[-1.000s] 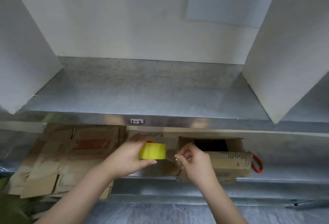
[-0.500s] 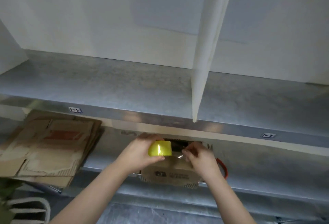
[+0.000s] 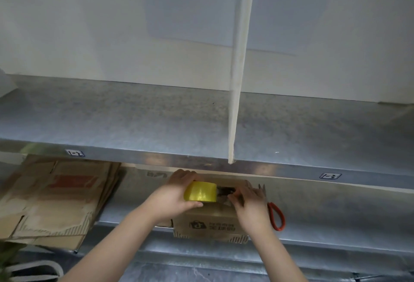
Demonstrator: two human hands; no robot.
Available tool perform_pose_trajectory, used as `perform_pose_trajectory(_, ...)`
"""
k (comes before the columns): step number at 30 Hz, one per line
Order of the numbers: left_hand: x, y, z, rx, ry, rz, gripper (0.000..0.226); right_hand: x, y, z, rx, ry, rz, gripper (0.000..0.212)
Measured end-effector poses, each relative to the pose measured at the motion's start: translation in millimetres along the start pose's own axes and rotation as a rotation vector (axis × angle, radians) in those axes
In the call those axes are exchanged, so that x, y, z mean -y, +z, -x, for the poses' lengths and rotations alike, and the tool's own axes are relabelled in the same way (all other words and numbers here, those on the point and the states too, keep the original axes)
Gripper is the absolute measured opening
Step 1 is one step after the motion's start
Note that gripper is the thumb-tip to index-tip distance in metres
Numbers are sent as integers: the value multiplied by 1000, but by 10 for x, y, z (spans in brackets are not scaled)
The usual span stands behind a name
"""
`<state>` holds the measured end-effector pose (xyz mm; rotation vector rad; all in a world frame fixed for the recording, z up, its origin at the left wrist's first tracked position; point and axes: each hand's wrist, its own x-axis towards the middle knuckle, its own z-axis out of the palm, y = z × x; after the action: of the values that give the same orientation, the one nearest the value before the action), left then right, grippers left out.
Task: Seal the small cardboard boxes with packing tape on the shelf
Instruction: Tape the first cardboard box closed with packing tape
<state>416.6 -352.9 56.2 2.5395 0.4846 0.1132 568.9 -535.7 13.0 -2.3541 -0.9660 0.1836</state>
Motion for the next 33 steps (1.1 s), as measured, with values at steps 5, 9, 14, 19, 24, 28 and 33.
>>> perform_pose_trajectory(5, -49, -12, -91, 52, -45, 2, 60, -55, 18, -61, 49, 25, 50, 17)
perform_pose_trajectory(9, -112, -5, -263, 109, -31, -1, 61, -85, 26, -165, 210, 90, -28, 19)
perform_pose_trajectory(14, -74, 175, -342, 154, -107, 72, 55, -168, 8, -221, 269, 165, -134, 21)
perform_pose_trajectory(19, -41, 287, -374, 136, -102, 71, 57, -324, -240, -280, 372, 287, -385, 24)
perform_pose_trajectory(24, -118, 326, -460, 152, -100, 46, 52, -498, -320, -314, 393, 315, -394, 25)
perform_pose_trajectory(28, -211, 358, -493, 155, -99, 40, 34, -576, -271, -358, 309, 317, -356, 28)
perform_pose_trajectory(33, -174, 328, -510, 196, -137, 49, 50, -646, -232, -370, 305, 356, -500, 25)
